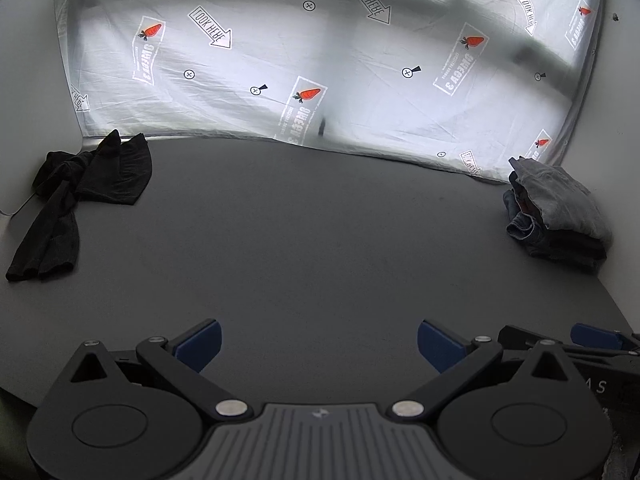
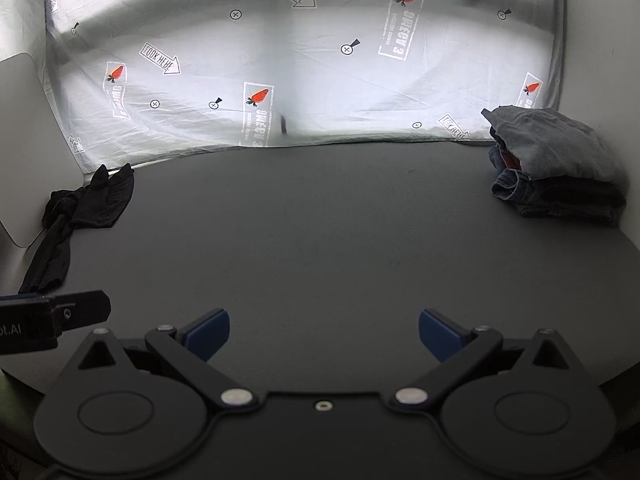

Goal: Fold clothes
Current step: 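Move both tools toward the crumpled black sweater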

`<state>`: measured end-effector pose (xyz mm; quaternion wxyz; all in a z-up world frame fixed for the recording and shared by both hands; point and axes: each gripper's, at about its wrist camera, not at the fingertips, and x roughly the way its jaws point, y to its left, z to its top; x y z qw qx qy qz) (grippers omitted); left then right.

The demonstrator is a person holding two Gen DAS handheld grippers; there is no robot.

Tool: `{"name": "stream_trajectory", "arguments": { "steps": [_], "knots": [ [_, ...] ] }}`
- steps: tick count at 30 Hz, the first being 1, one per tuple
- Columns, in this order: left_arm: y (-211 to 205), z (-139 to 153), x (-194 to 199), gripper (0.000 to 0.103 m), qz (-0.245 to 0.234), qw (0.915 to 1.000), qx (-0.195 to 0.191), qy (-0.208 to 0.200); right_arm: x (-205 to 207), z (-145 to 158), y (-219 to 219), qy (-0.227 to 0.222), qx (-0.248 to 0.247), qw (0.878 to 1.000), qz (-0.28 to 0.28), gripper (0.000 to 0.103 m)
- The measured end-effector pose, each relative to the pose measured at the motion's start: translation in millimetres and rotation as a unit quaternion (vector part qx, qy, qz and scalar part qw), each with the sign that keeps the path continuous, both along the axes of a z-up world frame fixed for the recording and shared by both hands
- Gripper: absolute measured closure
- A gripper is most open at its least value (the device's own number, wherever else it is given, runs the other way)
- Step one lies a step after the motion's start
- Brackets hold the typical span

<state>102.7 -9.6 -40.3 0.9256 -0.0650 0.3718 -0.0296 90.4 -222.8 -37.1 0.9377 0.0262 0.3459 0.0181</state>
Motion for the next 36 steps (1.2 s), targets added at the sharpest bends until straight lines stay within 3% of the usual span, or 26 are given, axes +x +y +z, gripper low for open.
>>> {"name": "stream_trajectory", "arguments": {
  "steps": [4,11,16,19,22,28,31,36],
  "knots": [
    [24,7,31,0.000,0.059,0.9976,0.033,0.016,59,-14,16,0.028,0.024,0.998,0.042,0.001],
    [82,21,87,0.000,0.165,0.9849,0.032,0.042,153,-12,73,0.016,0.028,0.990,0.137,0.002],
    [133,22,97,0.000,0.234,0.9706,0.031,0.049,199,-19,141,0.015,-0.018,0.977,0.210,0.016],
    [176,10,103,0.000,0.267,0.9612,0.026,0.063,217,-23,191,0.011,-0.047,0.968,0.246,0.017],
    [229,-5,120,0.000,0.288,0.9547,-0.004,0.075,230,-28,243,0.008,-0.081,0.959,0.271,0.019],
    [324,-27,167,0.000,0.294,0.9540,-0.019,0.056,262,-45,342,0.001,-0.134,0.946,0.294,0.025],
    [369,-49,194,0.000,0.304,0.9507,-0.017,0.060,287,-59,400,-0.005,-0.158,0.931,0.328,0.033],
    [428,-88,237,0.000,0.328,0.9392,-0.011,0.099,321,-87,496,-0.019,-0.185,0.896,0.402,0.049]
  ]
}}
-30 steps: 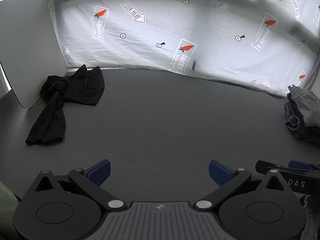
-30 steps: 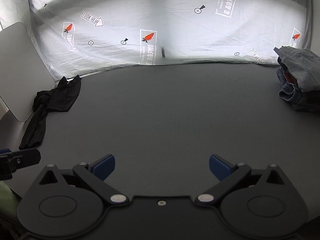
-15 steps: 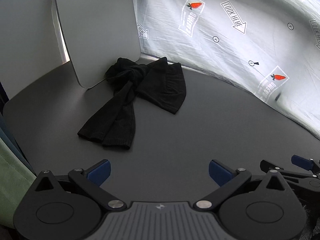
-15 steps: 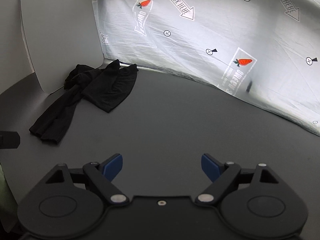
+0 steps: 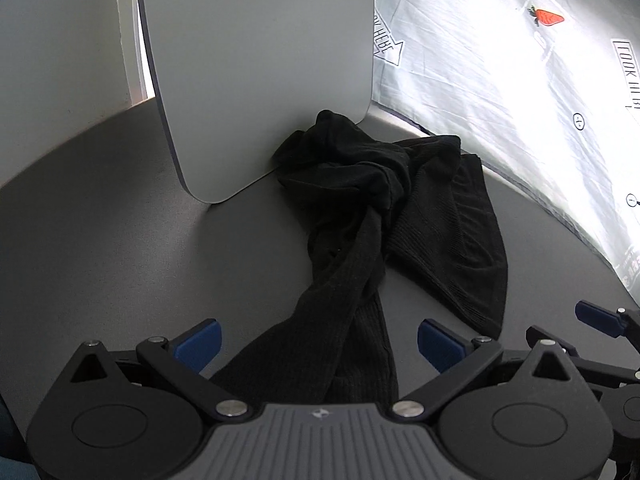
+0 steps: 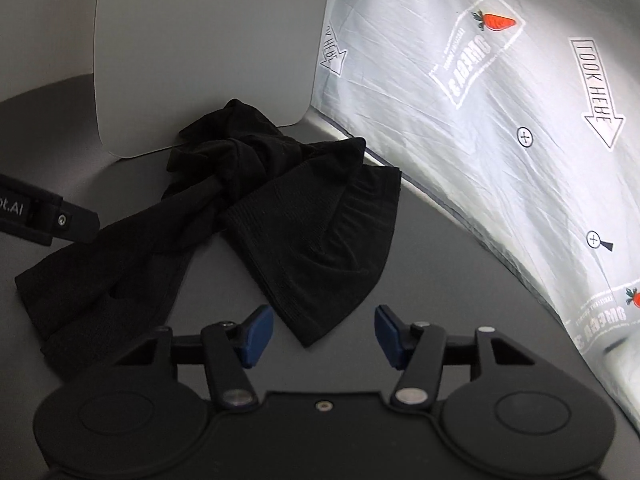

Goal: Fold clothes
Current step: 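Move both tools toward the crumpled black sweater, then grasp the black sweater with the right gripper and pull it out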

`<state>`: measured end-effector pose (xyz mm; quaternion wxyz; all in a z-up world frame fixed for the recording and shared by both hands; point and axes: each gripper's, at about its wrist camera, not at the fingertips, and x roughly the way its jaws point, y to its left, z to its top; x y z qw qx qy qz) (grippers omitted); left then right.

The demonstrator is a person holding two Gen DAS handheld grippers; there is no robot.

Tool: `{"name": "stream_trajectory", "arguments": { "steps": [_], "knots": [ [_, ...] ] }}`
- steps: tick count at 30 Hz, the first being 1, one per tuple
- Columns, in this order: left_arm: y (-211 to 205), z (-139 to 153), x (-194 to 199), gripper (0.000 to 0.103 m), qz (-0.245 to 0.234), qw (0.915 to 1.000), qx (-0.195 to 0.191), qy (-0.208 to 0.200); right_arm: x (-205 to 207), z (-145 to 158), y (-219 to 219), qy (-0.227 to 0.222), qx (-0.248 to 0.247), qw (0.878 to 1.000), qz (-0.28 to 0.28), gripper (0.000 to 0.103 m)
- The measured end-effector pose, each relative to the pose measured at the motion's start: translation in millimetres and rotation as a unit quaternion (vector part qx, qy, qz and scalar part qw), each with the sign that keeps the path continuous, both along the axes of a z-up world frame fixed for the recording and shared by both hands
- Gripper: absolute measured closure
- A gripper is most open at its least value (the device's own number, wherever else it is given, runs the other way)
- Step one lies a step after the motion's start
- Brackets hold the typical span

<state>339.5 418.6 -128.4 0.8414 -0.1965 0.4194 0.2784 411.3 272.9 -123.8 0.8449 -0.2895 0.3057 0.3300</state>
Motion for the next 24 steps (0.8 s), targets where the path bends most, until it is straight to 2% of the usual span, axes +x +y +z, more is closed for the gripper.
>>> {"name": "stream_trajectory", "arguments": {
  "steps": [3,6,10,11,12,13,14,18,20,24],
  "knots": [
    [22,-15,17,0.000,0.017,0.9996,0.010,0.020,25,-22,44,0.022,-0.014,0.999,0.042,0.050],
    [41,-25,27,0.000,0.038,0.9989,0.002,0.027,45,-48,76,0.048,-0.032,0.995,0.077,0.049],
    [54,-30,38,0.000,0.051,0.9981,-0.007,0.034,66,-73,102,0.033,-0.056,0.995,0.081,0.050],
    [53,-30,40,0.000,0.049,0.9982,-0.005,0.035,69,-73,104,0.026,-0.050,0.995,0.080,0.057],
    [51,-29,41,0.000,0.046,0.9983,-0.002,0.037,72,-73,105,0.020,-0.044,0.996,0.080,0.070],
    [49,-27,42,0.000,0.044,0.9983,0.002,0.038,73,-74,107,0.017,-0.052,0.996,0.076,0.090],
    [46,-25,43,0.000,0.042,0.9983,0.007,0.039,72,-73,106,0.015,-0.051,0.995,0.080,0.093],
    [26,-6,40,0.000,0.032,0.9990,0.017,0.023,58,-53,78,-0.056,-0.039,0.996,0.061,0.096],
    [12,5,38,0.000,0.017,0.9994,0.026,0.012,53,-32,42,-0.097,-0.037,0.994,0.030,0.097],
    [-29,27,32,0.000,-0.030,0.9980,0.053,-0.012,46,12,-56,-0.143,-0.026,0.987,-0.074,0.102]
  ]
}}
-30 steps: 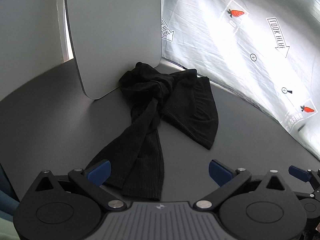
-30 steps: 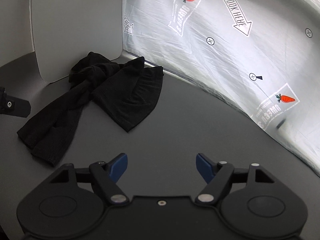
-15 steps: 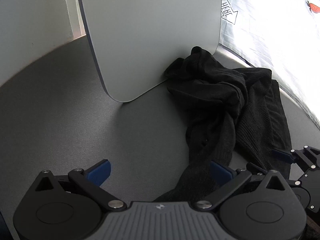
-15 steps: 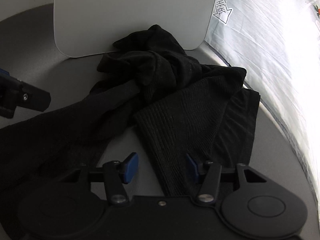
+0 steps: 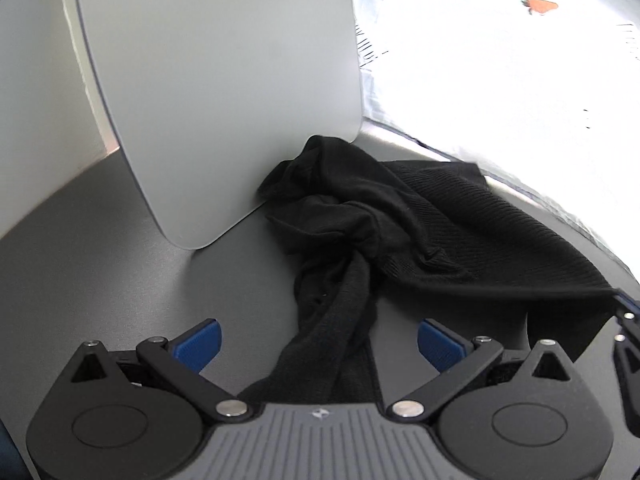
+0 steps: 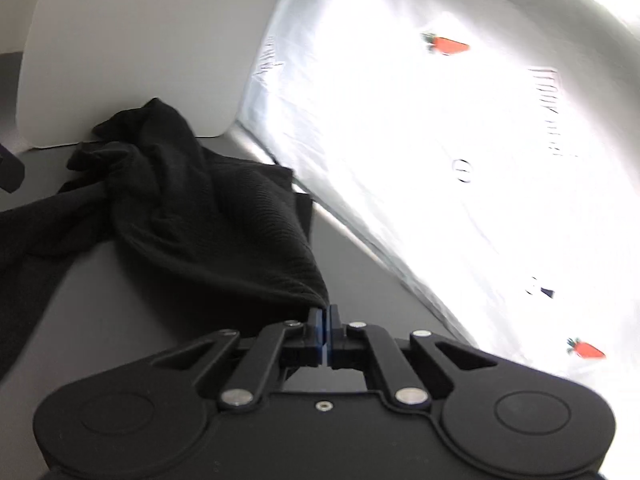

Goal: Fold clothes
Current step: 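Grasp the black sweater with the right gripper and pull it out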

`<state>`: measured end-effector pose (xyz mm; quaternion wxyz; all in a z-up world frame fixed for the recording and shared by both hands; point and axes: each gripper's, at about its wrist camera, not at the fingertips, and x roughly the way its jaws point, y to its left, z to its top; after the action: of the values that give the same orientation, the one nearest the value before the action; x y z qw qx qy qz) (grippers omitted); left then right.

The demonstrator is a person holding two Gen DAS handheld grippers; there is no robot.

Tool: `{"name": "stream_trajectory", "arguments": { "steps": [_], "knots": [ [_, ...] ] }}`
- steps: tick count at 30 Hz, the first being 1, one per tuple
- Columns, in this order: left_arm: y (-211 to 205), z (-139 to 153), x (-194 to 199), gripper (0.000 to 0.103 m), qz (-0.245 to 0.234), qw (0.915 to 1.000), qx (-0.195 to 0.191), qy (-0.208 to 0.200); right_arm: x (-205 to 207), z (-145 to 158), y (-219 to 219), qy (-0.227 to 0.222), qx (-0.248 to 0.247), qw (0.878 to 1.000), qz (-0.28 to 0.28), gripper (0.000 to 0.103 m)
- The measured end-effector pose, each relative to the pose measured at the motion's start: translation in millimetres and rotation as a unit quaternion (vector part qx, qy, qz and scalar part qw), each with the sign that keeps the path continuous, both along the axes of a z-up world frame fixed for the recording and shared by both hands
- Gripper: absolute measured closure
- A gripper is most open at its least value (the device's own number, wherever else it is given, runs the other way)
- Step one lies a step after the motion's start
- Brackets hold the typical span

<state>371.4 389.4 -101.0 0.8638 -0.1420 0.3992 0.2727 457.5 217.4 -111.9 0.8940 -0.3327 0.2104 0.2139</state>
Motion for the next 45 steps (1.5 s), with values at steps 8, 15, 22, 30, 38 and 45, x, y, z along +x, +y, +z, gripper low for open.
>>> {"name": "stream_trajectory", "arguments": {
  "steps": [8,15,22,30,38,45],
  "knots": [
    [-128,26,-24,0.000,-0.078,0.9965,0.014,-0.028,-57,48,-232,-0.022,0.029,0.974,-0.223,0.101],
    [-208,26,-36,0.000,-0.135,0.9906,0.011,-0.014,-98,18,-266,0.054,0.061,0.983,-0.162,0.067],
    [-179,18,-43,0.000,-0.118,0.9926,-0.006,-0.028,-65,-3,-166,0.088,0.084,0.992,-0.043,0.048],
    [-85,-7,-31,0.000,-0.029,0.9985,-0.038,-0.026,47,-51,-32,0.200,0.086,0.975,0.032,0.029],
    [-35,3,-19,0.000,0.014,0.9983,-0.032,-0.047,91,-95,9,0.229,0.074,0.970,-0.025,0.093],
    [-80,44,-45,0.000,0.003,0.9960,0.002,-0.090,17,-16,-95,0.168,0.169,0.969,-0.063,0.094]
  ]
}}
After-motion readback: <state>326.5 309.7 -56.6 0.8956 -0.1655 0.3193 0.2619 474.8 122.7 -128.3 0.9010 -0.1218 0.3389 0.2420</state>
